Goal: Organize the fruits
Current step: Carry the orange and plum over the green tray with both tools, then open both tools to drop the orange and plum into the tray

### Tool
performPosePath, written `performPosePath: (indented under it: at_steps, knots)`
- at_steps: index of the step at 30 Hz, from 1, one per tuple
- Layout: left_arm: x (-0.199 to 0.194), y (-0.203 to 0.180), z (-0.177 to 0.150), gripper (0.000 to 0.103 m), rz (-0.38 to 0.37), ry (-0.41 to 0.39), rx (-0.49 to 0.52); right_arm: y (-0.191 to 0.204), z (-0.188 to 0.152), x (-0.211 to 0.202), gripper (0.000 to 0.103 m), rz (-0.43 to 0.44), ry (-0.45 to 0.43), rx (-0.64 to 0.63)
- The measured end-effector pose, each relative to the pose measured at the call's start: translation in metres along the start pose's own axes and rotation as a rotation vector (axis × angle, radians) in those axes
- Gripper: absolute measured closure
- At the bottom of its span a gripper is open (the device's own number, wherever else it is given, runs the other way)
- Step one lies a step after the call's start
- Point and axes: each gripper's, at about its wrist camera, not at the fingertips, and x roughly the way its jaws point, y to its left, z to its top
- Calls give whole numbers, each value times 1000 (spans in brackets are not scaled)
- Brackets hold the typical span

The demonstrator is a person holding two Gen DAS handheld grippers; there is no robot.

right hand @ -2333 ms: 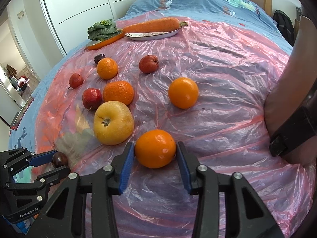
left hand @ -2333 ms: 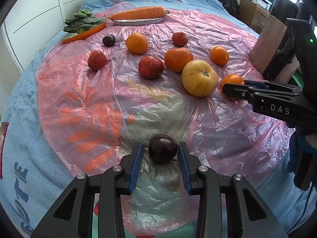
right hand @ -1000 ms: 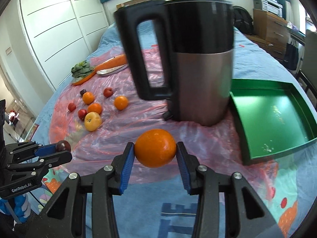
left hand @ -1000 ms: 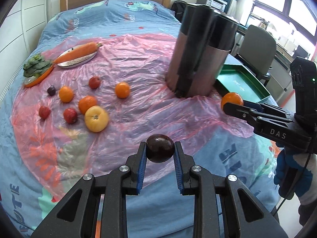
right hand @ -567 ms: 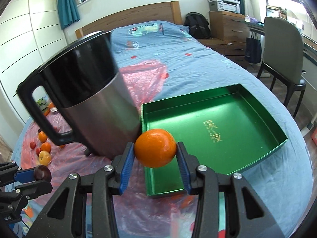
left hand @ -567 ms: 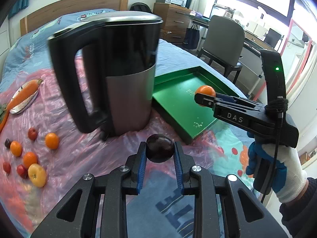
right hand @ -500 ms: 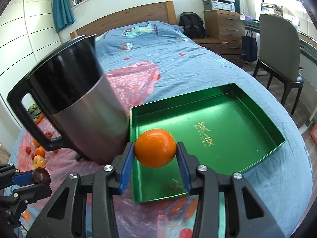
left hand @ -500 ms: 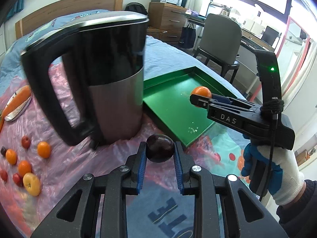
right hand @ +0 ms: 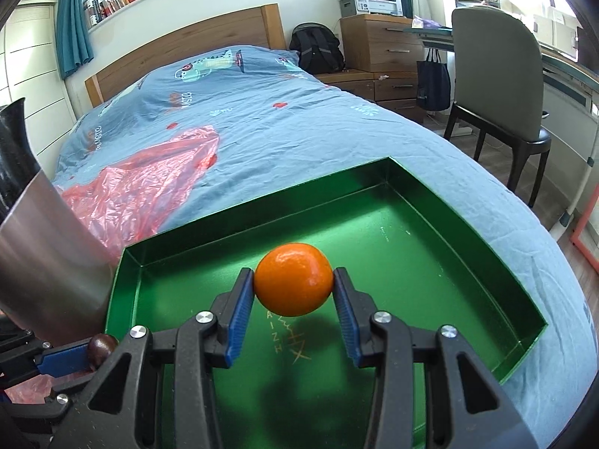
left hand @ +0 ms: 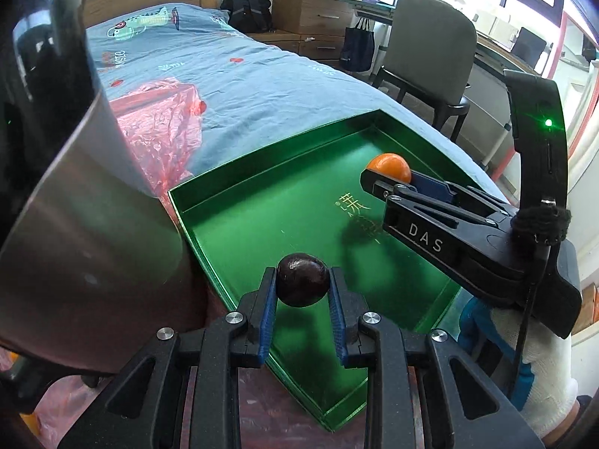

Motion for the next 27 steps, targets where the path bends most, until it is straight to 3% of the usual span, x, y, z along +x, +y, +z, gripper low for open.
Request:
performPosePath:
  at_steps: [7, 10, 16, 22, 27]
  knots:
    - [29, 15, -13, 80, 19, 44, -18, 5, -7, 22, 28, -2, 13, 35]
    - [32, 15, -17, 80, 37, 27, -3, 8, -8, 27, 28, -7, 19, 31]
    - [34, 9, -16, 69, 32, 32, 18, 12, -11, 32, 26, -42, 40, 29]
    - [33, -1, -9, 58, 49, 30, 47, 12, -8, 24, 0, -63, 35, 18]
    - [15, -10, -5, 47, 70, -2, 71, 9, -1, -1, 0, -57, 0, 21]
